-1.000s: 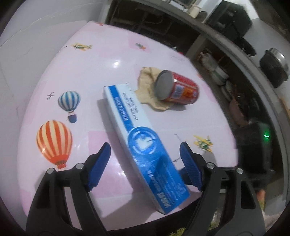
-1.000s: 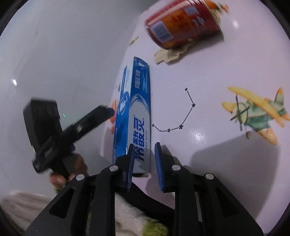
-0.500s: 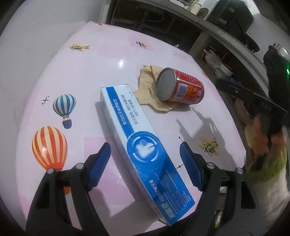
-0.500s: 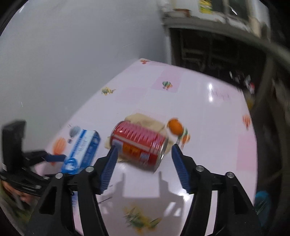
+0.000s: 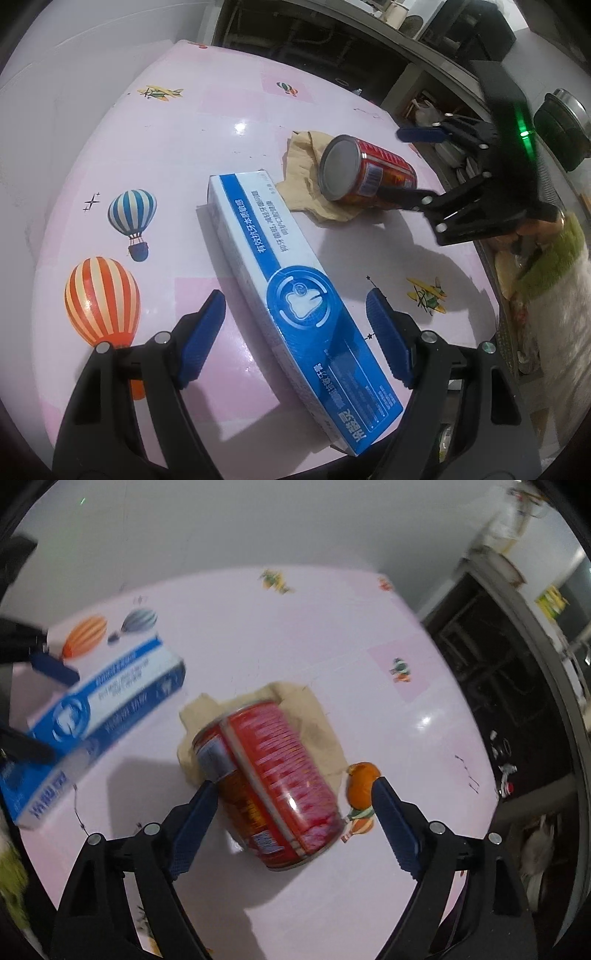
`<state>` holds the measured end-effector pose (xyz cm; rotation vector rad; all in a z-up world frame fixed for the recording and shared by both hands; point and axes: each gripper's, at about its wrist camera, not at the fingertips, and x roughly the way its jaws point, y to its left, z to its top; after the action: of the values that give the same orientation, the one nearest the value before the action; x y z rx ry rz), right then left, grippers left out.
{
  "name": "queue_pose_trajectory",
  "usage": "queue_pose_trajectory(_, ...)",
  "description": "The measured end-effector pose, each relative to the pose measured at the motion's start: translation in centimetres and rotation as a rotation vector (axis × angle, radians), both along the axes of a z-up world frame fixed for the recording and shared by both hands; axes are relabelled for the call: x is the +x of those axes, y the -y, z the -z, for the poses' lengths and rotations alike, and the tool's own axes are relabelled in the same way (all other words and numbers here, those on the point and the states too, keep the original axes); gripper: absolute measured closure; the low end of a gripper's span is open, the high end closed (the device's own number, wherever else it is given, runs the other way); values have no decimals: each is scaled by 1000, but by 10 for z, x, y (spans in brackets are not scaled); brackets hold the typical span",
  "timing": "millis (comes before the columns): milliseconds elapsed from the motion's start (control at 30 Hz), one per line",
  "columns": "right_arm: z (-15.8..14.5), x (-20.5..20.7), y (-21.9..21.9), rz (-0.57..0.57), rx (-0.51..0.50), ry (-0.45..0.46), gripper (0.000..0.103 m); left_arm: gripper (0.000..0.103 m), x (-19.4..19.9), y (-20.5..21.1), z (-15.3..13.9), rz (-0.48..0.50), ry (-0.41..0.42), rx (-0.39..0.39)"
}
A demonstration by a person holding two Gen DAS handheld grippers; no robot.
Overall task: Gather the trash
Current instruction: 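Grasp the red can with the right gripper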
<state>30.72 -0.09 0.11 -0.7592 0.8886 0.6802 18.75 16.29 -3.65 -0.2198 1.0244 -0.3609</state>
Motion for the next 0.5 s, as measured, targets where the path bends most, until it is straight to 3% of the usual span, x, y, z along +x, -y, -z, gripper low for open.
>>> queue_pose_trajectory(100, 7, 2, -3, -29, -28, -56, 20, 29, -1, -1, 0, 1, 0, -5)
queue_pose_trajectory(267, 19, -4, -10, -43, -55, -67, 20, 29, -1, -2, 0, -1, -4, -13)
queue_pose_trajectory(333, 17, -8, -9, -35, -62, -41, 30, 29, -2, -1, 0, 1, -2, -14)
queue_pose_trajectory(500, 0, -11, 2, 3, -9, -74, 32, 29, -4, 1, -2, 9, 7, -22)
